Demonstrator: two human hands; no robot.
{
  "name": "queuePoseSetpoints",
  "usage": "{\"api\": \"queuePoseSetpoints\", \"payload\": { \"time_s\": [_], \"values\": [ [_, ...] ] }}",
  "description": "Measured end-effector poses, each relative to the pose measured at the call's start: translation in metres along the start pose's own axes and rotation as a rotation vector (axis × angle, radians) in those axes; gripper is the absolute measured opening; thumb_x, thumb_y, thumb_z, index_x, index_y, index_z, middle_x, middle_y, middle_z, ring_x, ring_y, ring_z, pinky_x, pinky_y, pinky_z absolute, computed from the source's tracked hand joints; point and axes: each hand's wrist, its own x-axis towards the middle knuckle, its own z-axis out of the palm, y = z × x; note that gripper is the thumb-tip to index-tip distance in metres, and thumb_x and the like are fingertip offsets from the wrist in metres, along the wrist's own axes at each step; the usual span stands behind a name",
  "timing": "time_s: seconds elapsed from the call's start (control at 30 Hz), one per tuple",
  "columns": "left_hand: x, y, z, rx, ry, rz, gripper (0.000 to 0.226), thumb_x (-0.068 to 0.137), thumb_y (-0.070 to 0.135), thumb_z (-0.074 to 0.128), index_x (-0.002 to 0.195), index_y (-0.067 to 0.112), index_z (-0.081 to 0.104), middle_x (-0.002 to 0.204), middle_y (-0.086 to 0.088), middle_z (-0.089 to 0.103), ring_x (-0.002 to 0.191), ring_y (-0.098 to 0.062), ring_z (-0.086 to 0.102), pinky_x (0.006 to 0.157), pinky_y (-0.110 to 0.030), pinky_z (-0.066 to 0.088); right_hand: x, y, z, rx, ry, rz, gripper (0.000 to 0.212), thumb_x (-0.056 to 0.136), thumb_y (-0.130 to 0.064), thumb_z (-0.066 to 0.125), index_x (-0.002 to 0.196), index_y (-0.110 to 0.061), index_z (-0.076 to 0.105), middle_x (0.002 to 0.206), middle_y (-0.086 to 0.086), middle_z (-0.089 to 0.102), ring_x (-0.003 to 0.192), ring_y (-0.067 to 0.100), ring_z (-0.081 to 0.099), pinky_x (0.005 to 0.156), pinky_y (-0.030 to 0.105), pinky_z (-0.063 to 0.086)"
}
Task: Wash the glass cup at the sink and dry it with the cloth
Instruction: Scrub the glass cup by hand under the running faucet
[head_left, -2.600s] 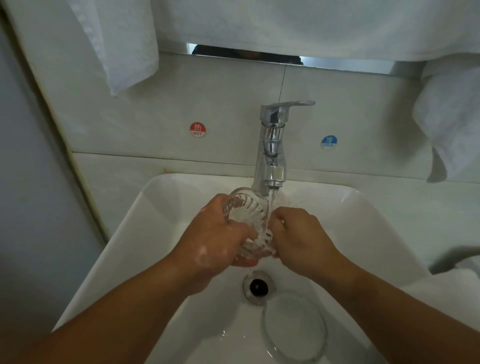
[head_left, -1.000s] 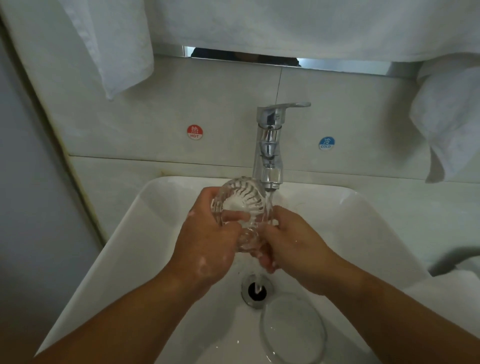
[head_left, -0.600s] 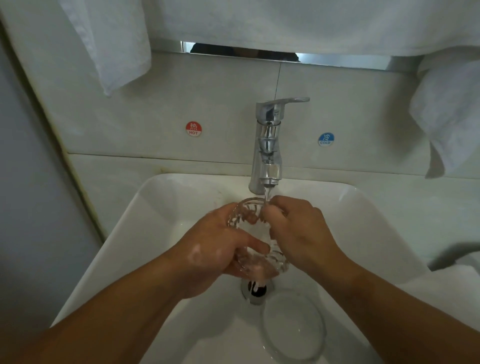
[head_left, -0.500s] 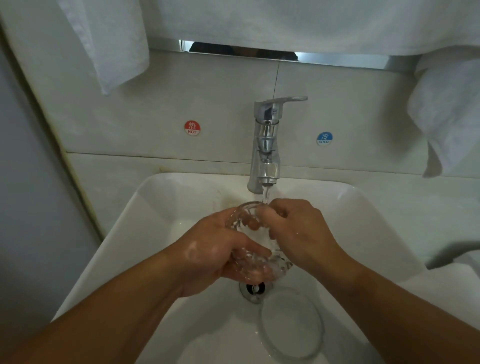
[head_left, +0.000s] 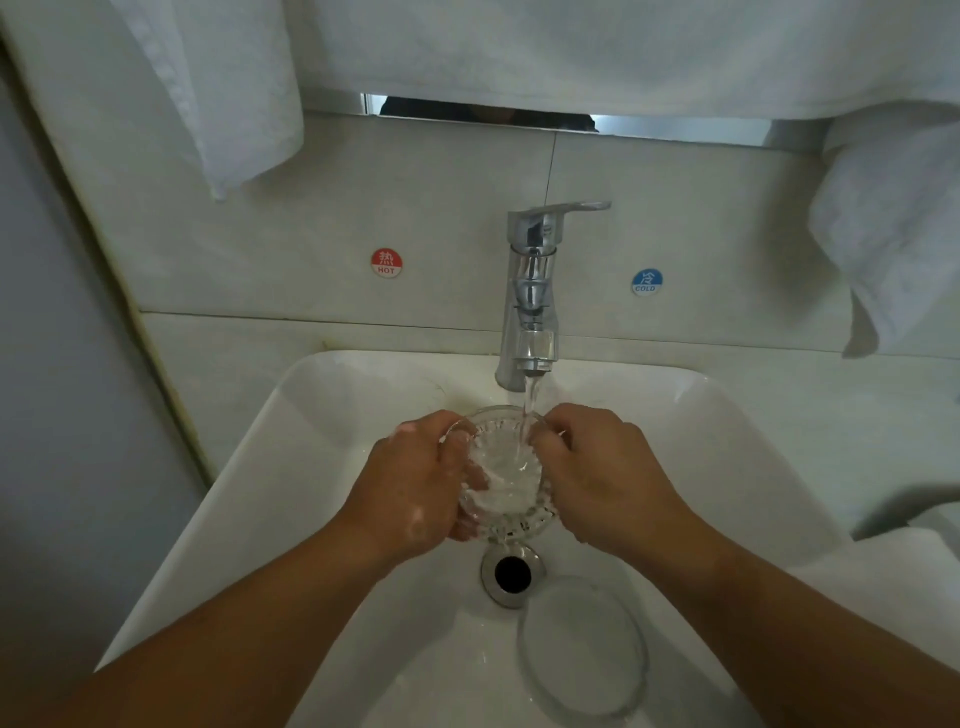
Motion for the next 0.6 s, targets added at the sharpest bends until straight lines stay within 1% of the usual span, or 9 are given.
{"api": "queuePoseSetpoints", "payload": {
  "time_s": [0.1, 0.17, 0.23, 0.27, 0.3, 0.37, 0.4, 0.5, 0.6],
  "values": [
    [0.006, -0.003, -0.001, 0.199, -0.05, -0.019, 0.045, 0.109, 0.038, 0.038, 0.102, 0.008, 0.07, 0.085, -0.01, 0.073, 0.064, -0.022, 0.073, 0.047, -0.029, 0.061, -0.003, -0.003, 0.0, 0.02, 0.015, -0.009, 0.028, 0.105, -0.03, 0.043, 0.093, -0.016, 0.064, 0.077, 0.001, 0.067, 0.069, 0.019, 0.064, 0.064, 0.038, 0.056],
    [0.004, -0.004, 0.0, 0.312, -0.137, -0.085, 0.069, 0.107, 0.053, 0.028, 0.079, 0.006, 0.069, 0.059, -0.008, 0.071, 0.048, -0.016, 0.069, 0.051, -0.021, 0.058, -0.005, -0.005, -0.002, 0.002, 0.013, -0.023, 0.023, 0.104, -0.03, 0.043, 0.095, -0.019, 0.061, 0.082, -0.001, 0.067, 0.076, 0.017, 0.064, 0.066, 0.034, 0.053],
    [0.003, -0.005, 0.003, 0.359, -0.14, -0.123, 0.081, 0.104, 0.061, 0.019, 0.061, 0.009, 0.063, 0.043, -0.003, 0.063, 0.036, -0.009, 0.062, 0.056, -0.014, 0.052, -0.007, -0.007, -0.002, -0.013, -0.02, -0.026, 0.021, 0.103, -0.03, 0.043, 0.095, -0.02, 0.059, 0.083, 0.001, 0.067, 0.077, 0.019, 0.065, 0.069, 0.039, 0.057],
    [0.002, -0.004, 0.004, 0.376, -0.143, -0.121, 0.08, 0.104, 0.061, 0.019, 0.064, 0.009, 0.064, 0.045, -0.003, 0.063, 0.04, -0.009, 0.064, 0.061, -0.016, 0.054, -0.007, -0.007, -0.002, -0.02, -0.041, -0.025, 0.021, 0.102, -0.03, 0.042, 0.095, -0.02, 0.059, 0.084, 0.002, 0.067, 0.076, 0.021, 0.065, 0.07, 0.042, 0.059],
    [0.002, -0.004, 0.004, 0.452, -0.168, -0.093, 0.072, 0.106, 0.057, 0.025, 0.078, 0.007, 0.069, 0.056, -0.006, 0.068, 0.05, -0.011, 0.07, 0.066, -0.019, 0.057, -0.008, -0.007, -0.001, -0.029, -0.052, -0.026, 0.02, 0.102, -0.03, 0.042, 0.096, -0.02, 0.059, 0.084, 0.002, 0.067, 0.075, 0.021, 0.065, 0.069, 0.043, 0.059],
    [0.002, -0.001, 0.006, 0.636, -0.218, 0.006, 0.035, 0.106, 0.033, 0.051, 0.123, 0.004, 0.061, 0.094, -0.011, 0.072, 0.084, -0.022, 0.075, 0.078, -0.027, 0.058, -0.007, -0.006, -0.001, -0.058, -0.042, -0.038, 0.019, 0.103, -0.03, 0.042, 0.098, -0.021, 0.059, 0.086, 0.002, 0.066, 0.074, 0.019, 0.064, 0.066, 0.037, 0.058],
    [0.001, 0.0, 0.007, 0.7, -0.222, 0.06, 0.032, 0.103, 0.022, 0.058, 0.13, 0.006, 0.055, 0.106, -0.01, 0.069, 0.093, -0.025, 0.073, 0.081, -0.029, 0.057, -0.007, -0.005, -0.002, -0.063, -0.026, -0.041, 0.02, 0.103, -0.031, 0.042, 0.099, -0.021, 0.059, 0.087, 0.002, 0.066, 0.074, 0.018, 0.064, 0.064, 0.034, 0.056],
    [0.0, 0.001, 0.007, 0.576, -0.154, 0.117, 0.014, 0.104, 0.013, 0.054, 0.117, 0.009, 0.057, 0.106, -0.007, 0.067, 0.088, -0.025, 0.07, 0.076, -0.031, 0.06, -0.005, -0.005, -0.006, -0.031, 0.019, -0.017, 0.021, 0.103, -0.032, 0.043, 0.098, -0.02, 0.059, 0.086, 0.002, 0.066, 0.075, 0.018, 0.064, 0.067, 0.036, 0.057],
    [0.005, -0.006, 0.009, 0.429, -0.147, 0.092, 0.021, 0.104, 0.011, 0.053, 0.124, 0.012, 0.049, 0.098, -0.004, 0.067, 0.079, -0.02, 0.065, 0.061, -0.023, 0.057, -0.004, -0.003, -0.01, 0.028, 0.061, 0.012, 0.021, 0.102, -0.029, 0.045, 0.094, -0.017, 0.061, 0.081, 0.004, 0.068, 0.074, 0.022, 0.065, 0.069, 0.044, 0.059]
  ]
}}
